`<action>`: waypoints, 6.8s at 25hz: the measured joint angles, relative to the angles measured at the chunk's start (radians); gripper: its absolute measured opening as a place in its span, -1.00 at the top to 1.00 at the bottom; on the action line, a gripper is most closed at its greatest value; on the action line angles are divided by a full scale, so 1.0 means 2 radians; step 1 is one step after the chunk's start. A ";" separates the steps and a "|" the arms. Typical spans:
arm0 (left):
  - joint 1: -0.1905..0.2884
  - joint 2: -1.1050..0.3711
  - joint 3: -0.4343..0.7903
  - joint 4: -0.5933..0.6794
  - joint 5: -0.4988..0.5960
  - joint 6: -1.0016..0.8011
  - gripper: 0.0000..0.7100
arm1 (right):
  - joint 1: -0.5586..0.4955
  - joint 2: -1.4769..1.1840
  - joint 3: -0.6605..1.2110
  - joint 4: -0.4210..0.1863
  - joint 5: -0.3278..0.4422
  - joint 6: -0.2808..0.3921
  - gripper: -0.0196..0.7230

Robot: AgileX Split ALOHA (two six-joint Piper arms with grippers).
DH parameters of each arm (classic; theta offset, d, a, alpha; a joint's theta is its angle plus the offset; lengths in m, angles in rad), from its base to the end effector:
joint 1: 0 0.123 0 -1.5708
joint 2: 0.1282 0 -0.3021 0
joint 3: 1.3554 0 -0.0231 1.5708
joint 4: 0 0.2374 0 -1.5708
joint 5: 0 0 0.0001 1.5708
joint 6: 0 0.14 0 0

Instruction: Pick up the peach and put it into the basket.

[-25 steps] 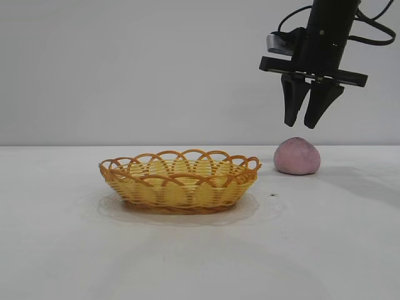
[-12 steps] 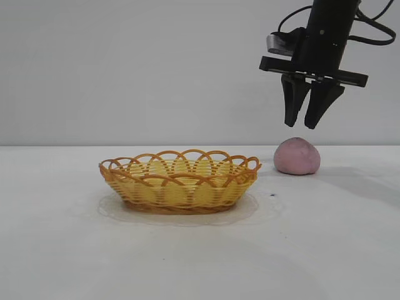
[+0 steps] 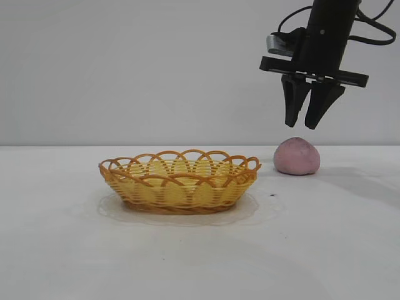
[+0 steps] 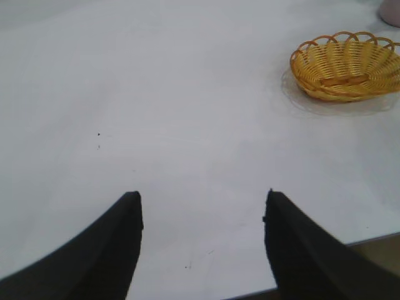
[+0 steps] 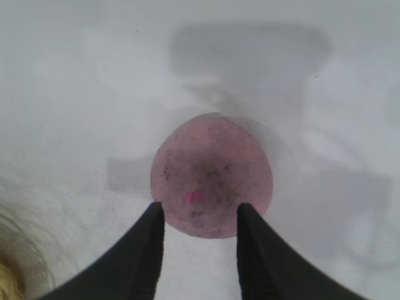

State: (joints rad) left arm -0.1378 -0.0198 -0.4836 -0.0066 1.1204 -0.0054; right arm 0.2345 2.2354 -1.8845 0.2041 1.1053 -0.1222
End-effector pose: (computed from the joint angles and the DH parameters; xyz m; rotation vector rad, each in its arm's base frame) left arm 0.0046 -0.0015 0.2362 0.1396 2.0973 -0.0942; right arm 0.4600 0.1360 0.1608 -0.4146 2.9074 0.2984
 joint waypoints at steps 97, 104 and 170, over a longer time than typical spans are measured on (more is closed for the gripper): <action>0.093 0.000 0.000 0.000 0.000 0.001 -0.19 | -0.124 -0.126 0.033 -0.011 0.063 0.000 -0.08; 0.093 0.000 0.000 0.000 0.000 0.001 -0.19 | -0.125 -0.315 0.276 -0.020 0.058 0.000 -0.08; 0.093 0.000 0.000 0.000 0.000 0.001 -0.19 | -0.149 -1.126 0.698 -0.043 0.018 0.001 0.29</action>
State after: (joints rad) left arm 0.0480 -0.0198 -0.4836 -0.0066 1.1204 -0.0037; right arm -0.0645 -0.0166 -0.4880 0.1190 1.1411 -0.1201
